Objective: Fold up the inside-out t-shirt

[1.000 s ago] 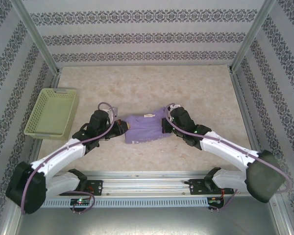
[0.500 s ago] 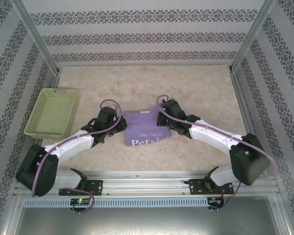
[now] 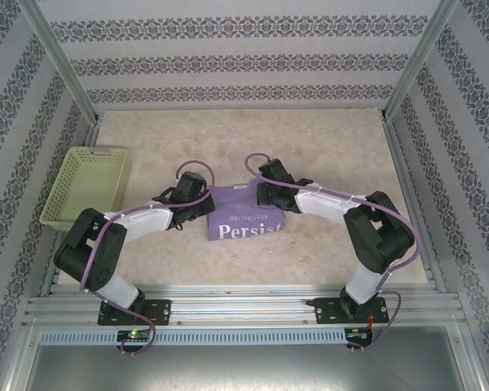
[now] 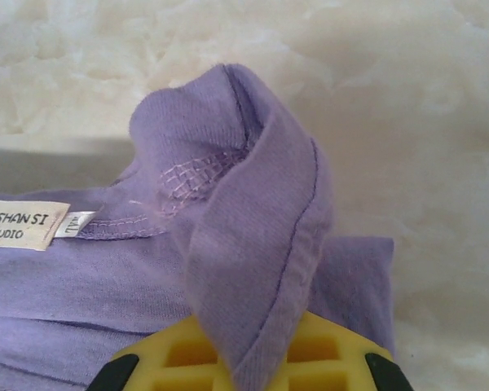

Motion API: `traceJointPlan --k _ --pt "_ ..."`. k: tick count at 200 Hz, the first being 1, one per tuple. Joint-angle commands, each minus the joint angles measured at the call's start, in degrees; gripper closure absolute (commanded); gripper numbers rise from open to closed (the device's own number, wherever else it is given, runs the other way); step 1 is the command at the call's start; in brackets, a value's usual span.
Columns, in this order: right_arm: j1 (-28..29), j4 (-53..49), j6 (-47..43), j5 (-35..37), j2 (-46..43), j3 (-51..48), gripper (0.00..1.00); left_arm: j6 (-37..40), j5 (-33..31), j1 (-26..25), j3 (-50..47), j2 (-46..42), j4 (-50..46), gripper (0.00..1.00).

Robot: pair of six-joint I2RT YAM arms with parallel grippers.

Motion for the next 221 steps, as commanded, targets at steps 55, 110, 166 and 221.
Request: traceJointPlan --k 55,110,166,221 --pt "-0.86 -11.08 -4.02 9.53 -12.02 2.48 0.34 3.58 -7.45 0.25 7.7 -10.57 -19.92 0.53" --pt "4.01 -4.7 0.51 4.5 -17.16 -7.98 0.38 4.38 -5.48 -8.37 2.1 -12.76 -12.19 0.59" --pt "4.39 -1.34 11.31 6.86 -10.61 -14.72 0.41 -0.9 -5.71 -8.22 -8.51 -6.42 -0.7 0.63" --pt "3.8 -6.99 7.92 10.08 -17.33 -12.57 0.4 -0.29 -10.73 -8.22 -9.38 -18.23 -7.94 0.61"
